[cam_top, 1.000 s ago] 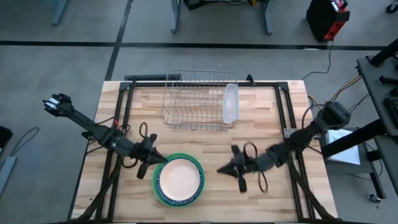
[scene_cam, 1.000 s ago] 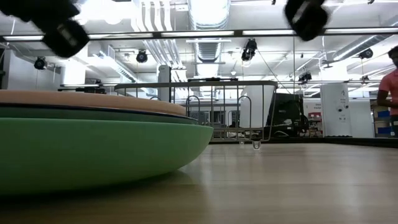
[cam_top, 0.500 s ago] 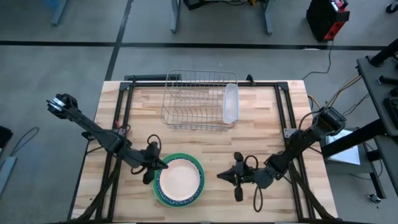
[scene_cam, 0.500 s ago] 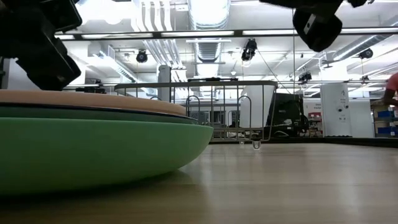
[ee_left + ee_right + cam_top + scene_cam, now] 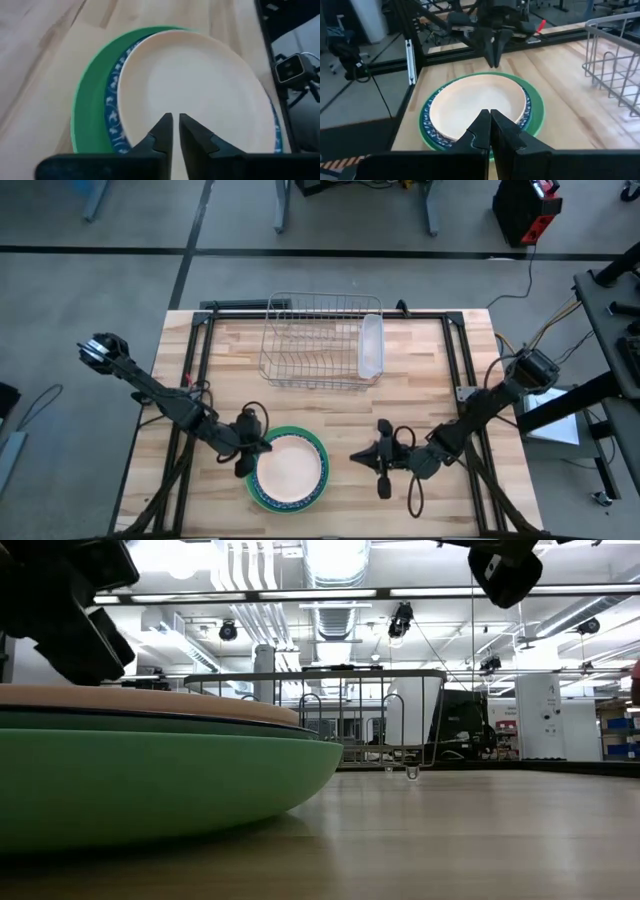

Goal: Sort dishes
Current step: Move the light pink plate to the center of the table

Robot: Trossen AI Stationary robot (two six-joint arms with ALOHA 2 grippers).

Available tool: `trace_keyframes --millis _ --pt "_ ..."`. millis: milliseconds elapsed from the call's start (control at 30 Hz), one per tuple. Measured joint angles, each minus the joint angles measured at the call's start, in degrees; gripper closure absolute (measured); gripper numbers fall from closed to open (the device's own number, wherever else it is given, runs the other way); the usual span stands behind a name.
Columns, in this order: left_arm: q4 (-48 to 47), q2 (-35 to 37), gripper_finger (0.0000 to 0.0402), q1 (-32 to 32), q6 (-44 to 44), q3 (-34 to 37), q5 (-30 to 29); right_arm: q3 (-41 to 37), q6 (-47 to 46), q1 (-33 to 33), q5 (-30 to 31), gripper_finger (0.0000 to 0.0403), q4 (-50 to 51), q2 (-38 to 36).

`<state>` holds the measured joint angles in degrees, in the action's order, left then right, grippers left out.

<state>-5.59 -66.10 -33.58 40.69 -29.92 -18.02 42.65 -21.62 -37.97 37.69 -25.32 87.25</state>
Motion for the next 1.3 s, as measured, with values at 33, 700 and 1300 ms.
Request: trace_keyframes --millis 33,700,1300 --pt "-1.24 -0.29 0.0360 0.00 -0.45 -0.84 -0.02 0.00 0.03 0.18 0.07 0.0403 1.21 -0.87" --pt "-24.40 -17.46 0.0201 0.72 7.44 -19.77 -8.41 0.00 11.76 2.57 8.35 0.0403 22.62 -17.89" --pt "-24.52 -21.67 0.0210 0.79 13.87 -19.90 -9.03 -0.09 15.47 4.40 7.72 0.0403 32.88 -18.19"
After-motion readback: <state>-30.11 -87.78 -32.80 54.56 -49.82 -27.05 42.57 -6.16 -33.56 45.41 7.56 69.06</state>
